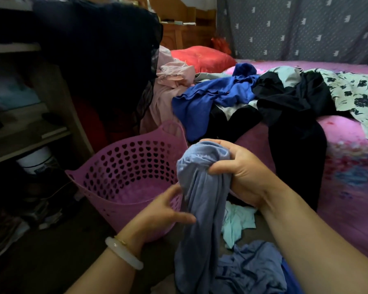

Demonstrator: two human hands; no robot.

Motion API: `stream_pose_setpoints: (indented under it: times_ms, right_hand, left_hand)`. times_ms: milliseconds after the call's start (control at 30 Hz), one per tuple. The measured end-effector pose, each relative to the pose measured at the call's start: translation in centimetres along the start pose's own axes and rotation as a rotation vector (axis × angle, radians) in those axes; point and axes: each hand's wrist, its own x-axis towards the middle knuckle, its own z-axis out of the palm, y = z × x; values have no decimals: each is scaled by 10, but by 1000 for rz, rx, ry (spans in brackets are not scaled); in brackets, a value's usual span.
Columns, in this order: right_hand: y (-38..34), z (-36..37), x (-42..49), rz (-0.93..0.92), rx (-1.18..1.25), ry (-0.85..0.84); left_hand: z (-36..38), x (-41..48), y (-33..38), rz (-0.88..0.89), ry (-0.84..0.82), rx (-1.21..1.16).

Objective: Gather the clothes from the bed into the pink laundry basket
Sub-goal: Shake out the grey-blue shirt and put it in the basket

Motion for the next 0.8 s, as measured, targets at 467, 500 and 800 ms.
stream_pose_setpoints:
  times_ms: [467, 500, 800]
  right_hand:
    - [53, -22, -8, 554, -156, 224]
    - [53, -22, -7, 534, -176, 234]
    - [33, 14, -15, 124, -1361, 167]
  left_hand:
    - [8, 10, 6, -35, 298, -345]
    - [5, 10, 7, -20, 319, -303]
    - [-3, 0, 38, 107, 179, -125]
